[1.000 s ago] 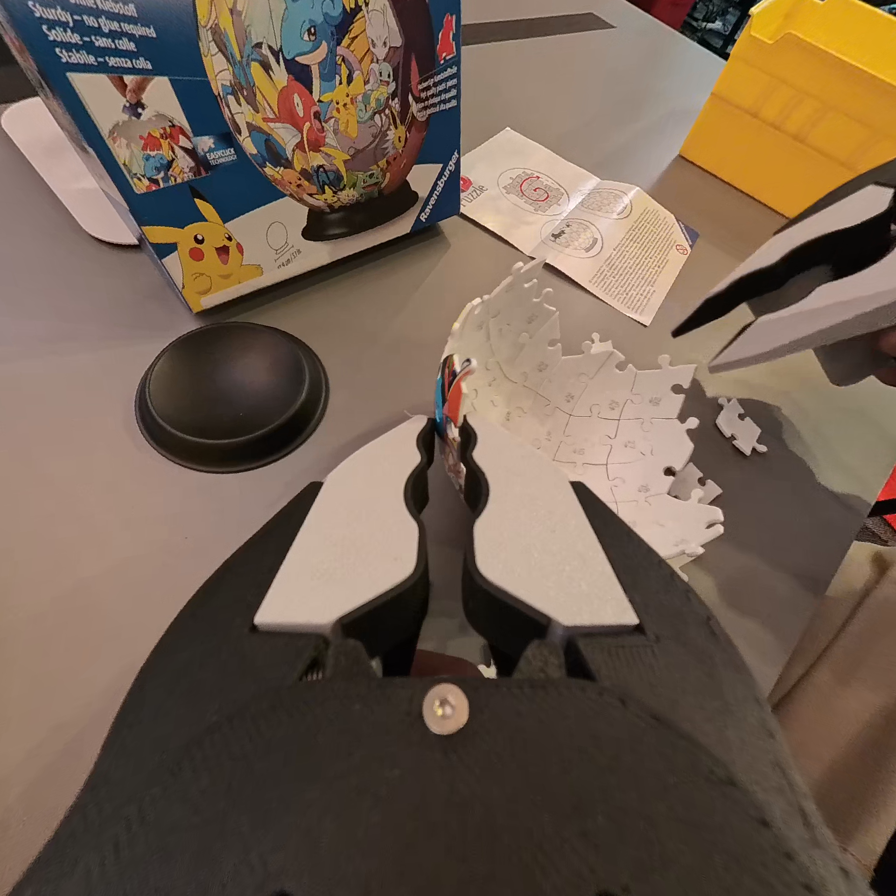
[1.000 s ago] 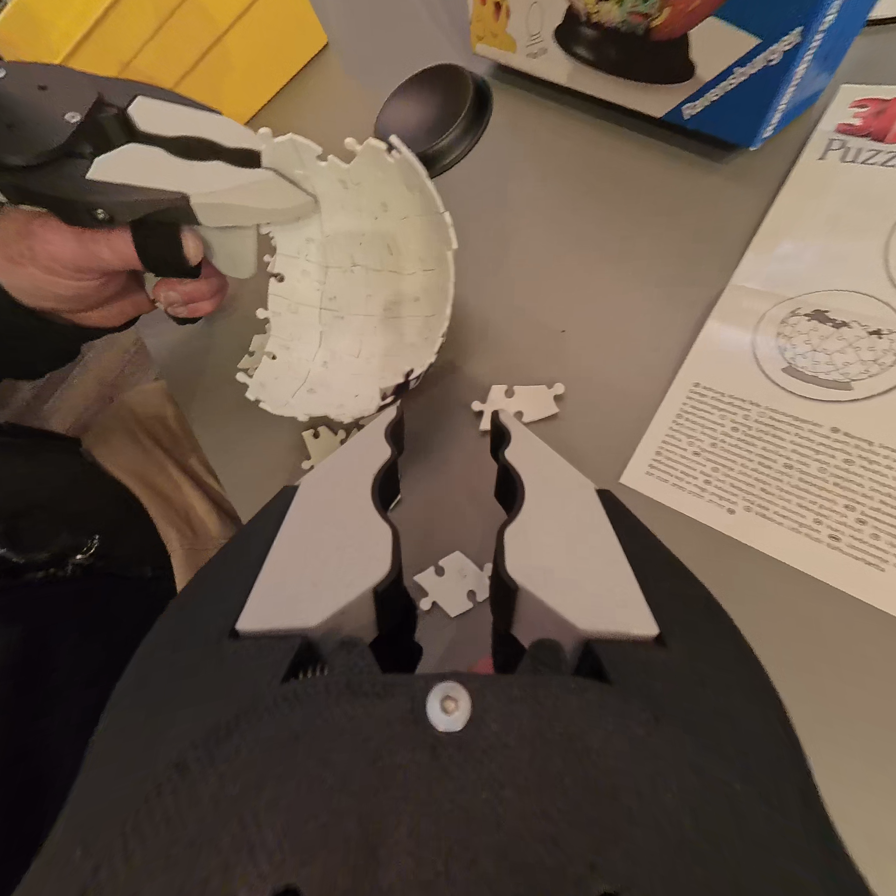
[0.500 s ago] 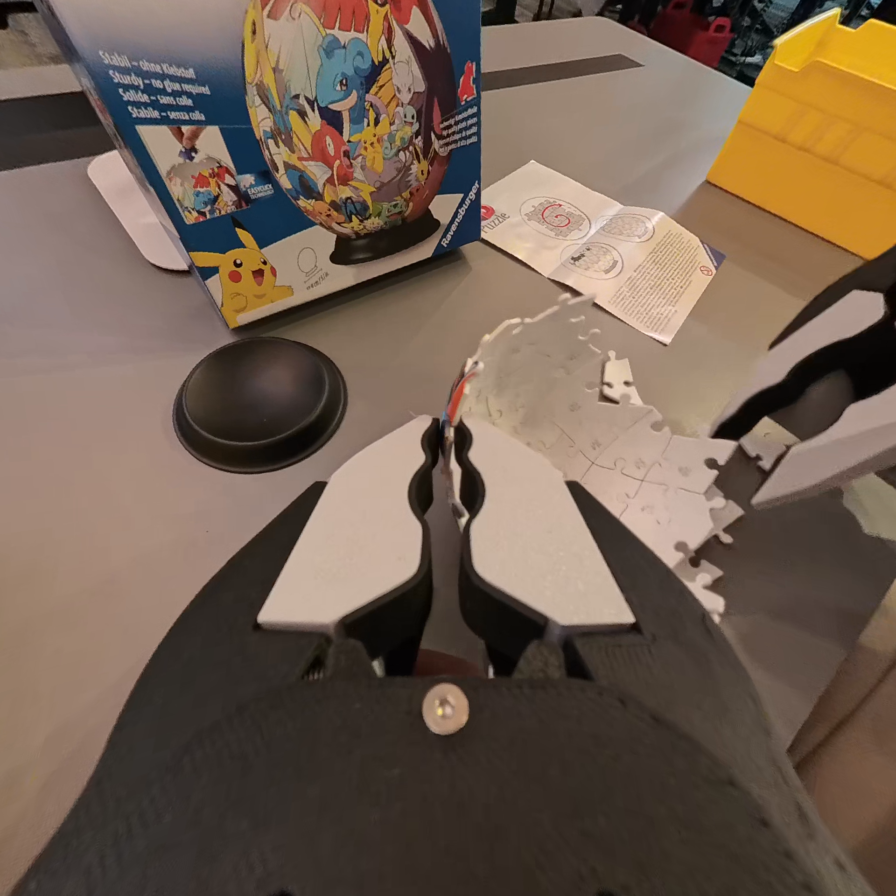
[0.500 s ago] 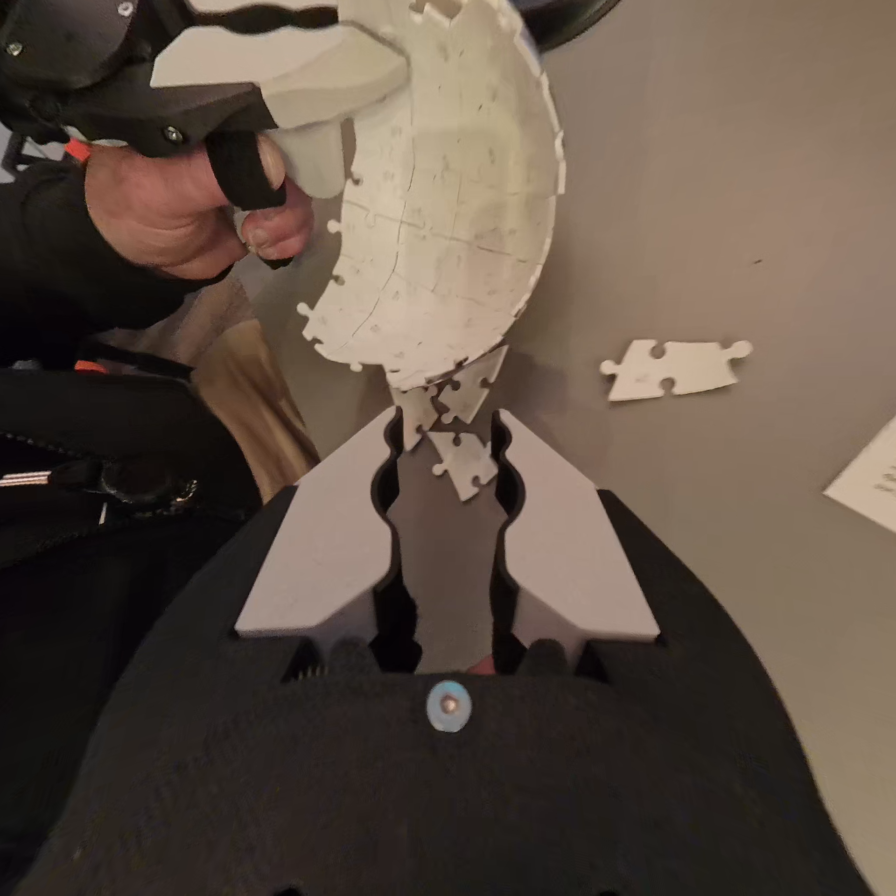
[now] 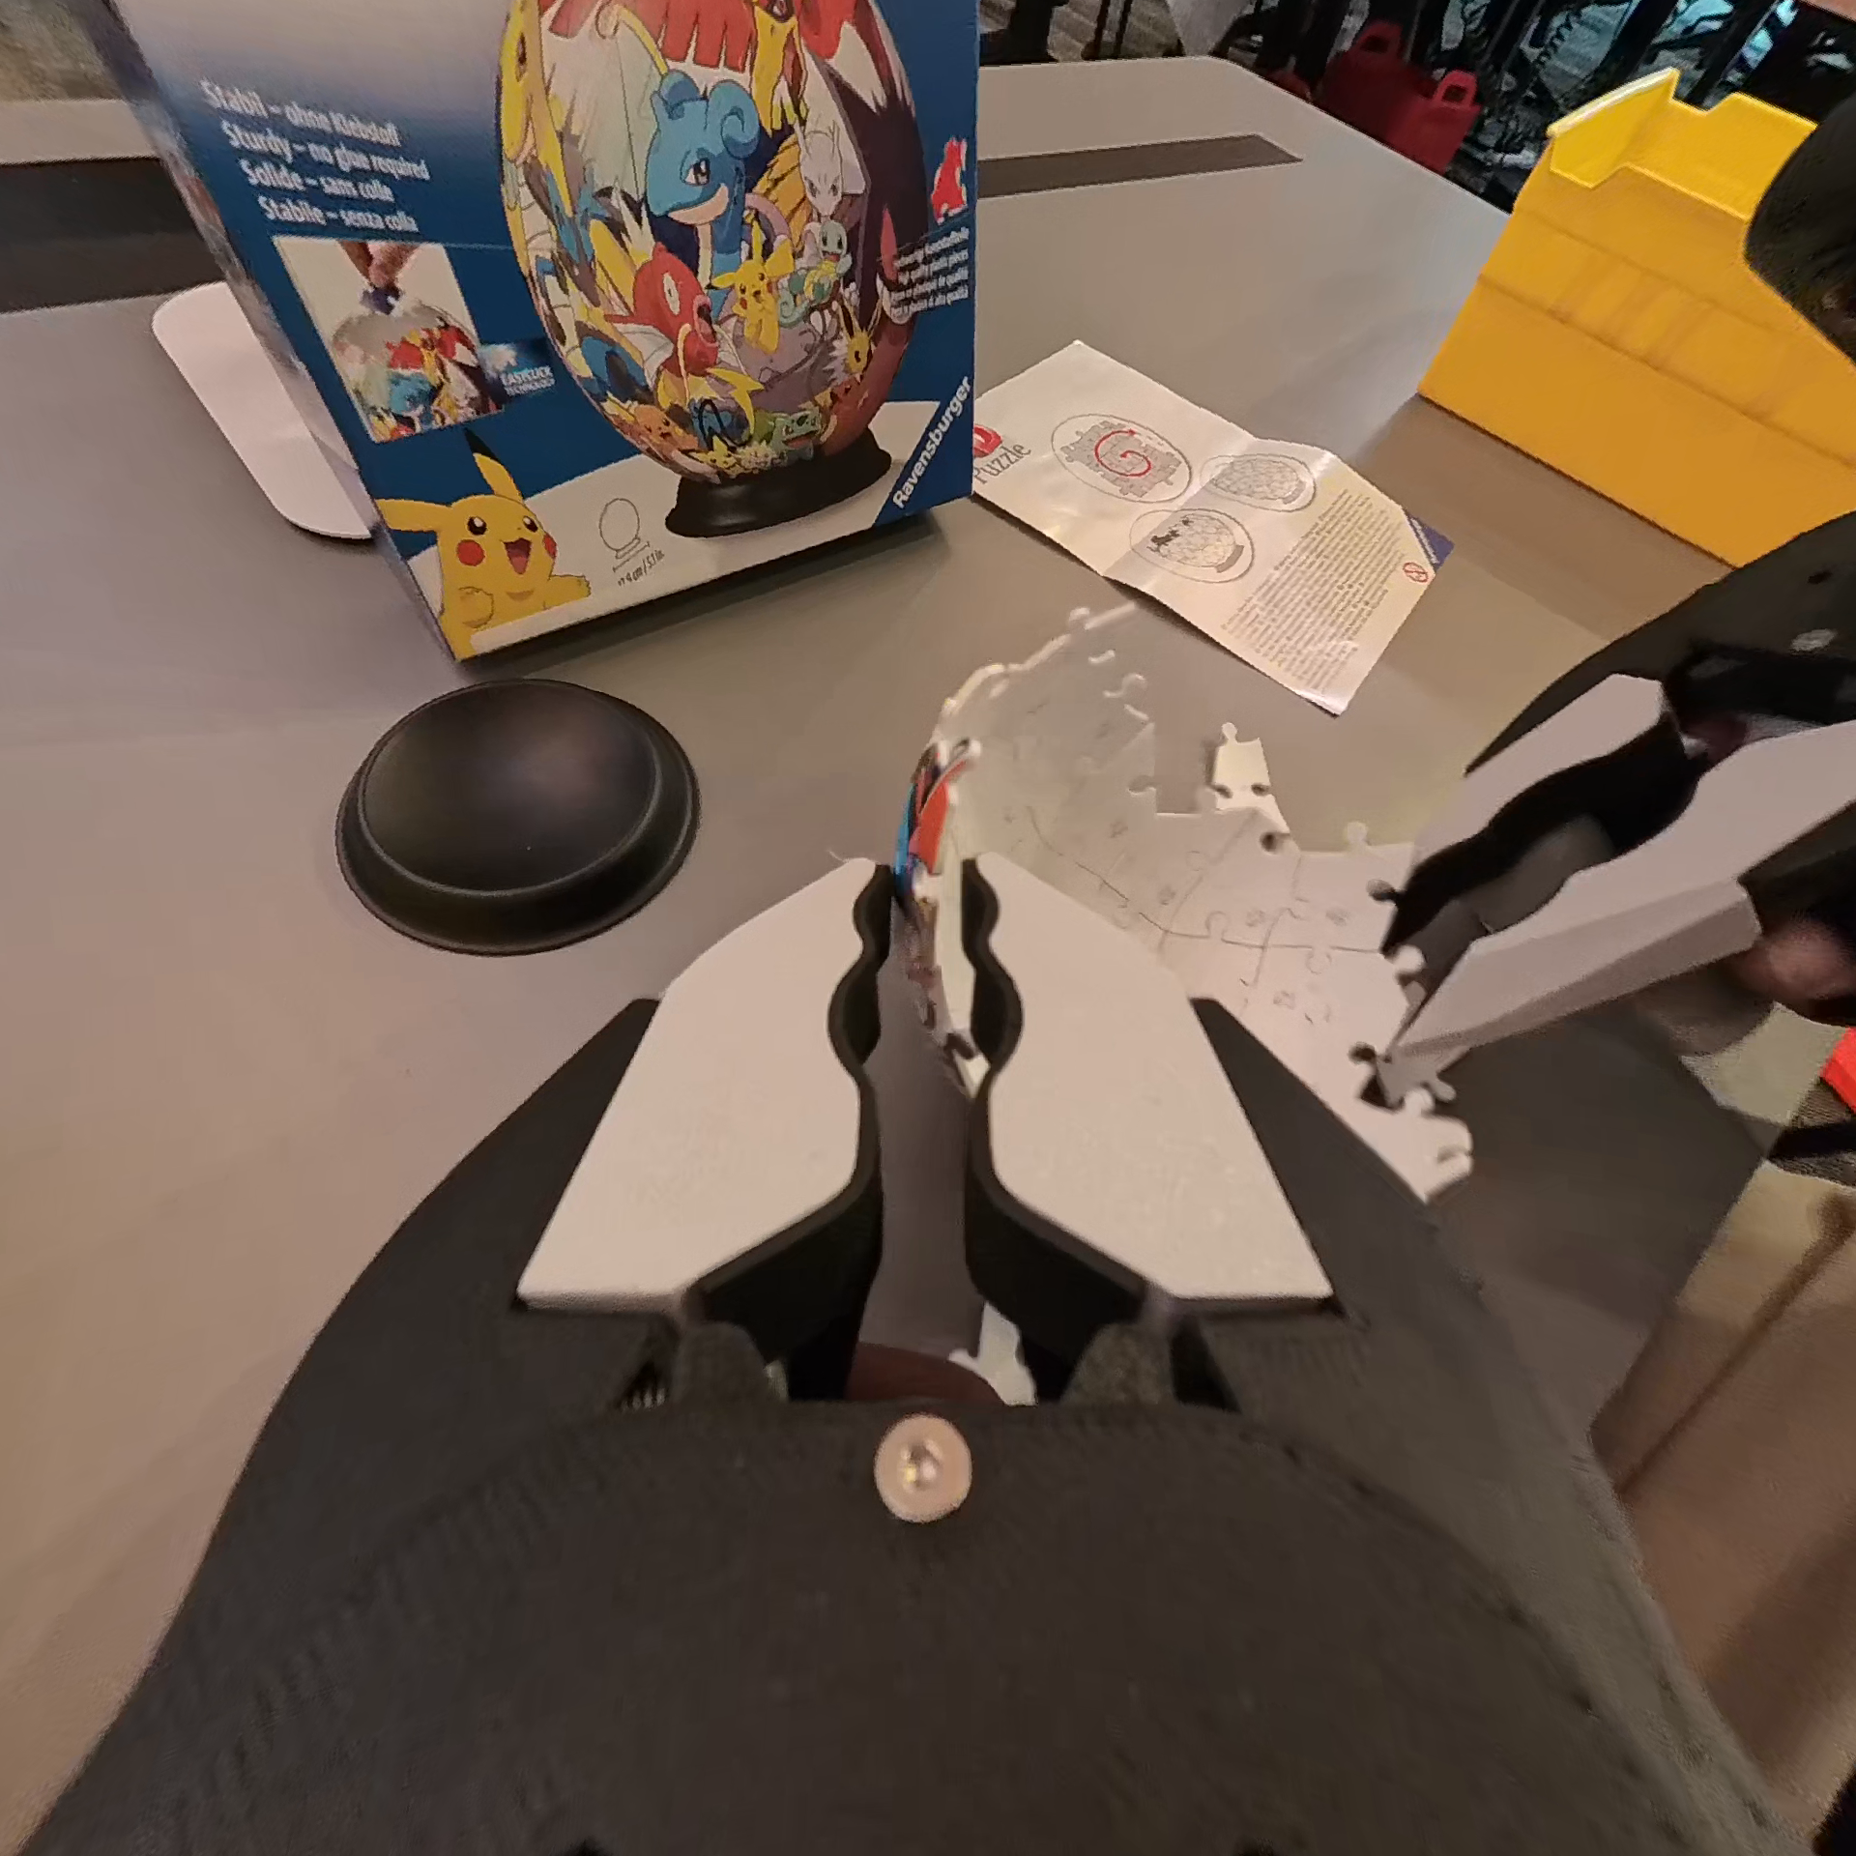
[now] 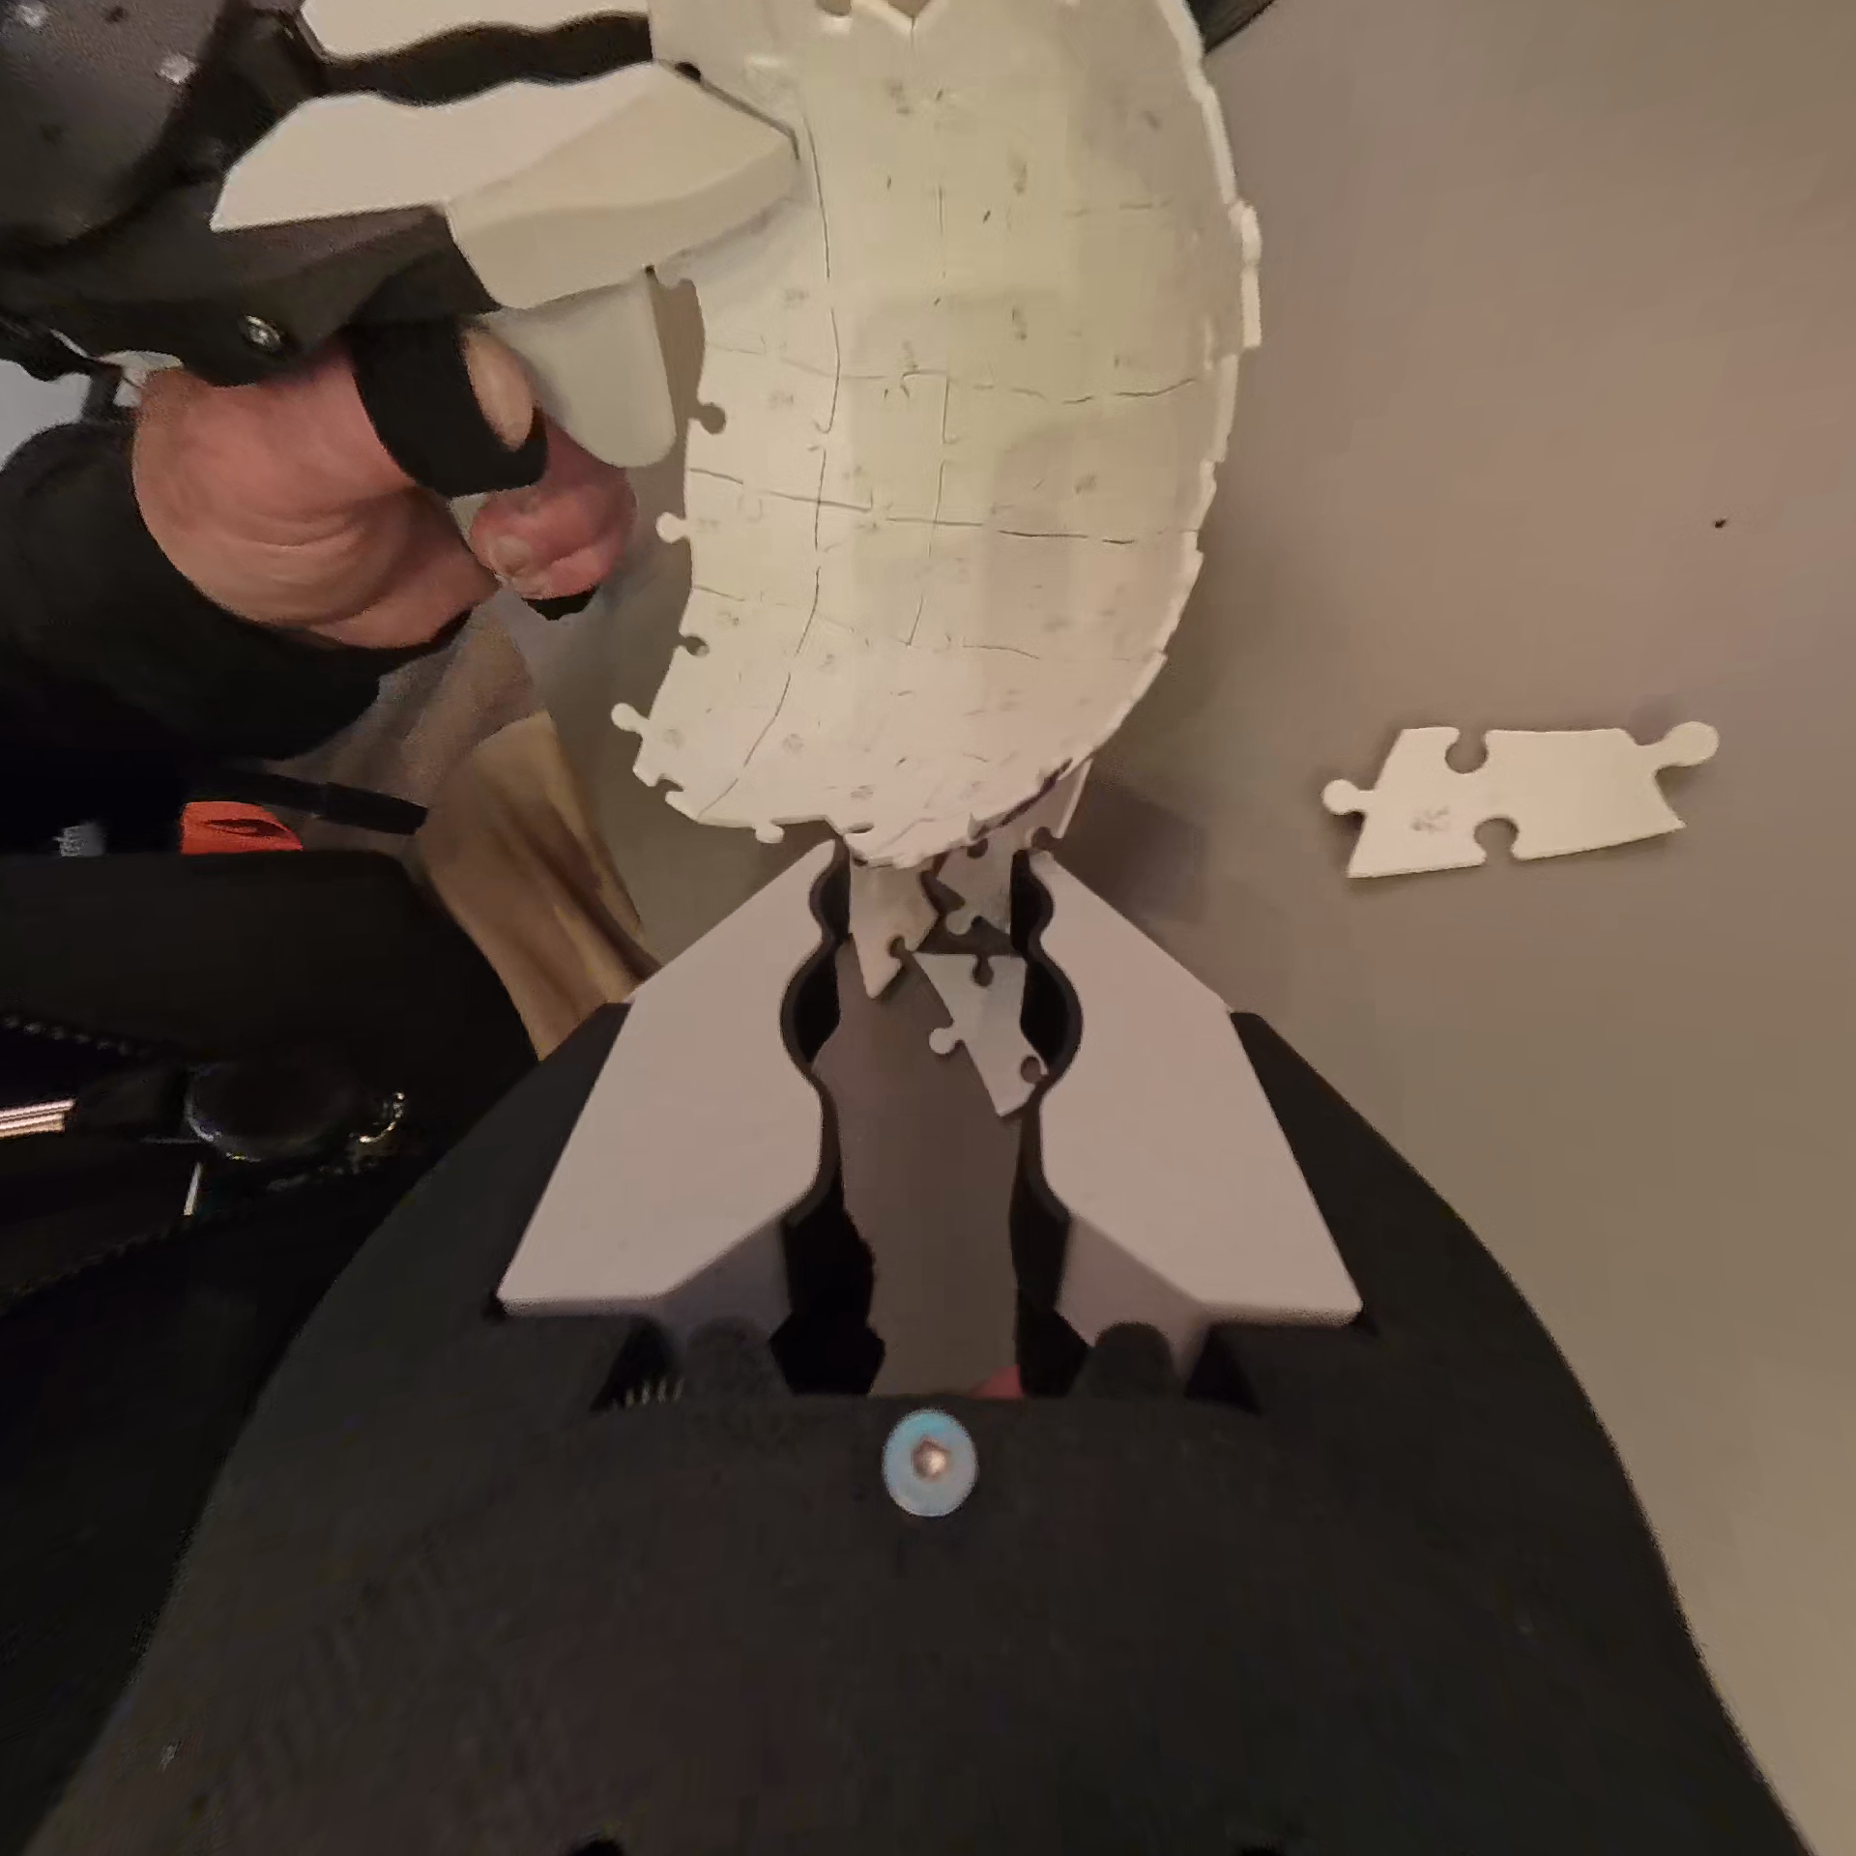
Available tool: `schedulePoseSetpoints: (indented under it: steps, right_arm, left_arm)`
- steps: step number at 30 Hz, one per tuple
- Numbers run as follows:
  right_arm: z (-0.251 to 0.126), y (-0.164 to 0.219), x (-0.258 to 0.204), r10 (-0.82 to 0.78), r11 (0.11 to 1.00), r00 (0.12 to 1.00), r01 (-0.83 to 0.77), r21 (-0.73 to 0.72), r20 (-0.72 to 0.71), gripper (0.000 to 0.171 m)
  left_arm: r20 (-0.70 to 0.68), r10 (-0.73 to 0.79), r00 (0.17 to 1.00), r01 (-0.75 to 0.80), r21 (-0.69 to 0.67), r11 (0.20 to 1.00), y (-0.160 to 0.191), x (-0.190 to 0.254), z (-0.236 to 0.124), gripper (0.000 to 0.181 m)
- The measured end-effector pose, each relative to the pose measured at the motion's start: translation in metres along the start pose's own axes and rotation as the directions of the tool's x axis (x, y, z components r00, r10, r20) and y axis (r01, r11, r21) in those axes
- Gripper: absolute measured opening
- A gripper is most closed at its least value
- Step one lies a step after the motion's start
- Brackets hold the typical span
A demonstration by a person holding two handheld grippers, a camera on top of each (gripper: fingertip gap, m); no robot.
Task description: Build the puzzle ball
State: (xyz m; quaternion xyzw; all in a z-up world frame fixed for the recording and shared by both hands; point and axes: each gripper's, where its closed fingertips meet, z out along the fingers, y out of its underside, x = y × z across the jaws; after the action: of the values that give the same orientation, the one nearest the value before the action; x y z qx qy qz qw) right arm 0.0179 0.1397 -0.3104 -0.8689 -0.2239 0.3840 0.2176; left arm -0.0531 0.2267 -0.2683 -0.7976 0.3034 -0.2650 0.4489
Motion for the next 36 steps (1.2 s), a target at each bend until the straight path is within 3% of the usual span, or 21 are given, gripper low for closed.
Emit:
schedulePoseSetpoints:
  steps: [12, 21, 28, 32, 36]
  right_arm:
    - [-0.006, -0.002, 0.014, -0.019, 1.0, 0.996, 0.019, 0.008, -0.09, 0.031]
    - [-0.031, 0.002, 0.023, -0.009, 0.999, 0.984, 0.016, 0.035, -0.18, 0.034]
    - [-0.061, -0.015, 0.02, 0.01, 0.985, 0.978, 0.027, 0.172, -0.208, 0.036]
    - [-0.057, -0.027, 0.012, 0.012, 0.978, 0.983, 0.027, 0.208, -0.185, 0.037]
    - [-0.048, -0.015, 0.018, 0.023, 0.989, 0.982, 0.005, 0.151, -0.186, 0.037]
  left_arm:
    - [-0.056, -0.035, 0.998, 0.033, -0.049, 0.998, 0.017, 0.011, -0.028, 0.022]
    - [-0.07, 0.009, 0.998, -0.014, -0.066, 0.998, 0.028, 0.03, -0.035, 0.024]
    - [-0.083, 0.041, 0.996, -0.047, -0.071, 0.996, 0.032, 0.041, -0.03, 0.023]
    - [-0.086, 0.086, 0.993, -0.091, -0.056, 0.994, 0.029, 0.047, -0.03, 0.023]
    - [-0.091, 0.106, 0.99, -0.111, -0.051, 0.993, 0.029, 0.049, -0.031, 0.023]
